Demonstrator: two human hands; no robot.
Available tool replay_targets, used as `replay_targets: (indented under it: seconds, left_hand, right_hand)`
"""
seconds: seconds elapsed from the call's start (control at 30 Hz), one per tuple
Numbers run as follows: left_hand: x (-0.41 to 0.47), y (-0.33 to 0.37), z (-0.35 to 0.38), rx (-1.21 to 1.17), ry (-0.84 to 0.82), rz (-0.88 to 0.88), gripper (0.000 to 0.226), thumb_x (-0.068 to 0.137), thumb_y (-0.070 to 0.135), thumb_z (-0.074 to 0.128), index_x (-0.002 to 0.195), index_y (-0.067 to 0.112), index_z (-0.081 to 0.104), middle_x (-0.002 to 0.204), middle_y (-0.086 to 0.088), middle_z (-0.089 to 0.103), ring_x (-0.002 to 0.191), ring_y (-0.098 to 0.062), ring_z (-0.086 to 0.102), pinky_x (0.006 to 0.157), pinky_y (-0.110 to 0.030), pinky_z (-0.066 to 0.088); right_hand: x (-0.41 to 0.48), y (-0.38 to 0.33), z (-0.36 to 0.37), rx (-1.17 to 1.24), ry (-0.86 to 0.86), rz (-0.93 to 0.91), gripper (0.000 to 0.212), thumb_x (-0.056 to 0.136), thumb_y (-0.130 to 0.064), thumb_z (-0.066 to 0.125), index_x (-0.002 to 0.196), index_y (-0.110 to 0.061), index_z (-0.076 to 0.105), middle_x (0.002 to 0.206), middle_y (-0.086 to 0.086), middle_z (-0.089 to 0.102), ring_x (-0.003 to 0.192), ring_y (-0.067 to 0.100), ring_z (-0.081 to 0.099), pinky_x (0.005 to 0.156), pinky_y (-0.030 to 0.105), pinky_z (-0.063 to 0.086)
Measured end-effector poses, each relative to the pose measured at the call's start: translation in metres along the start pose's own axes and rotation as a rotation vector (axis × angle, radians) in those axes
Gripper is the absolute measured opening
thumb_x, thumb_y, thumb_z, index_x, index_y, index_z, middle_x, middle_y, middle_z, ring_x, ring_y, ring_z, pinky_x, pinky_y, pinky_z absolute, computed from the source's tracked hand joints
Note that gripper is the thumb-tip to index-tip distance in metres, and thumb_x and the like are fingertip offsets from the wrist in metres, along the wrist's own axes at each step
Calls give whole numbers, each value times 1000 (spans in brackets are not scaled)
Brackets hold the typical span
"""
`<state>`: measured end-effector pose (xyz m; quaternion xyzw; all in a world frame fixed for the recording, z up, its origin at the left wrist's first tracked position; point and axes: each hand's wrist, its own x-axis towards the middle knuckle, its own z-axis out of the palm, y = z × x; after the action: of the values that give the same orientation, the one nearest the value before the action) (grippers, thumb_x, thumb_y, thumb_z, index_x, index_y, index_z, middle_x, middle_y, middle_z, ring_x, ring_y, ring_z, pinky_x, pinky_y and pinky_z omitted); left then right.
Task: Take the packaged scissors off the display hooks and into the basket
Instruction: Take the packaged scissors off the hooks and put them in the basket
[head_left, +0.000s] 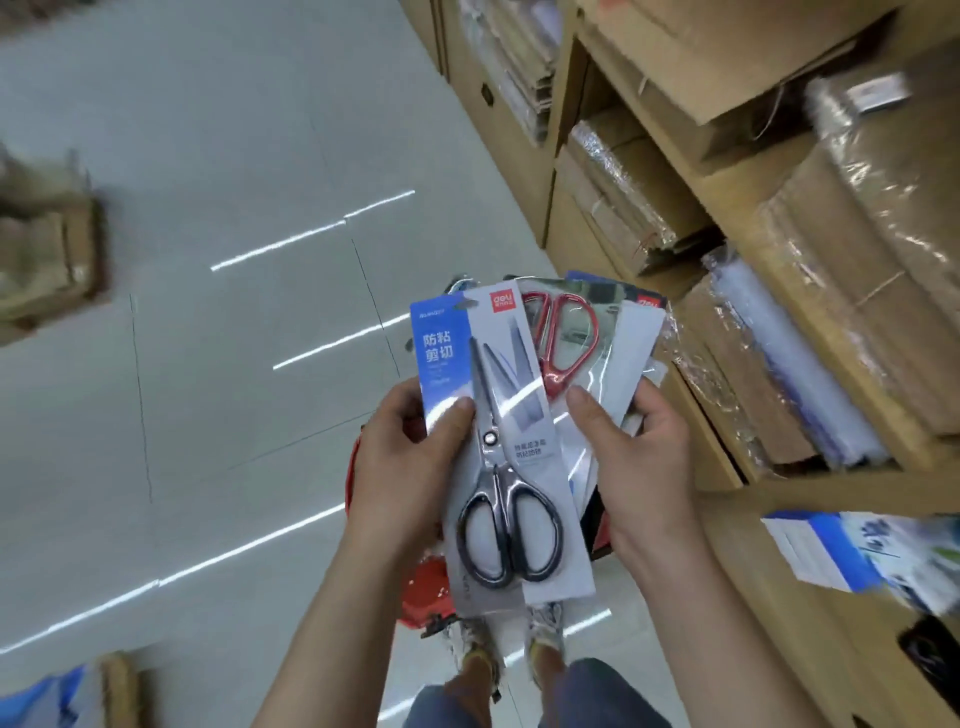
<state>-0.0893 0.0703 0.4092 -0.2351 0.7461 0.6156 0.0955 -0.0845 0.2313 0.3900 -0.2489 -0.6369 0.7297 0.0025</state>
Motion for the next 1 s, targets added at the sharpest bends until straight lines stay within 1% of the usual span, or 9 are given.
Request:
replay_targets:
  seconds: [0.13, 0.3, 0.37, 0.6, 0.7, 0.77, 0.83, 0.9, 1.0]
  left_hand:
    - [-52, 35, -4, 4, -171, 72, 21, 91, 11, 66, 108, 23, 68, 94, 3, 76, 85, -19, 73, 60, -30, 56]
    - [-84, 64, -3, -52, -237, 176, 12, 90, 5, 68, 98, 13, 72, 87, -3, 77, 81, -21, 74, 70, -30, 60]
    - [-93, 75, -5, -78, -298, 214, 6, 92, 10, 67, 94, 13, 72, 84, -6, 77, 78, -23, 74, 70, -37, 59]
    - [-118, 99, -31, -143, -343, 372, 34, 98, 33, 59, 79, 6, 68, 79, -21, 72, 64, -22, 61, 62, -42, 49]
    - [-128, 106, -31, -197, -408, 377, 33, 99, 35, 57, 83, 8, 68, 81, -19, 73, 68, -23, 65, 63, -46, 54]
    - [-139, 111, -22, -227, -460, 380, 29, 101, 31, 53, 87, 10, 67, 76, -7, 75, 65, -15, 67, 56, -31, 54]
    - [-157, 115, -6, -233, -569, 347, 24, 103, 24, 50, 93, 11, 67, 81, -2, 76, 67, -12, 69, 56, -26, 53]
    - [-180, 117, 11, -203, -738, 275, 19, 101, 12, 49, 103, 11, 68, 94, -8, 77, 80, -20, 72, 66, -32, 57]
    - [-212, 118, 34, -84, -973, 257, 32, 89, -7, 54, 113, 12, 65, 104, -12, 75, 90, -27, 73, 73, -37, 57]
  right_hand:
    - [-26, -47, -17, 47, 74, -89, 11, 88, -13, 71, 97, -19, 73, 93, 3, 77, 92, 27, 72, 90, 51, 56]
    - [-69, -89, -35, 92, 115, -225, 23, 91, -13, 68, 84, -35, 74, 88, -2, 76, 83, 14, 69, 75, 35, 56]
    - [-87, -102, -38, 100, 120, -264, 14, 86, -23, 71, 85, -36, 75, 92, -3, 78, 86, 13, 73, 75, 33, 57]
    - [-150, -115, -60, 111, 358, -343, 16, 88, -29, 72, 104, -29, 71, 105, 5, 75, 103, 35, 69, 92, 62, 52]
    - [-185, -118, -77, 93, 448, -348, 15, 91, -27, 69, 106, -30, 70, 104, 4, 75, 100, 33, 70, 90, 62, 54]
    - [-209, -116, -90, 114, 490, -338, 15, 92, -23, 66, 106, -29, 70, 102, 3, 76, 98, 34, 71, 89, 58, 56]
    - [-236, -113, -99, 132, 513, -329, 17, 92, -21, 65, 107, -27, 71, 100, 3, 77, 98, 34, 71, 87, 53, 57]
    - [-260, -109, -109, 130, 583, -328, 17, 90, -22, 66, 105, -28, 72, 99, 1, 77, 98, 31, 71, 88, 49, 58]
    - [-295, -105, -134, 185, 728, -311, 14, 88, -23, 68, 96, -32, 74, 97, 2, 77, 95, 31, 72, 90, 52, 56]
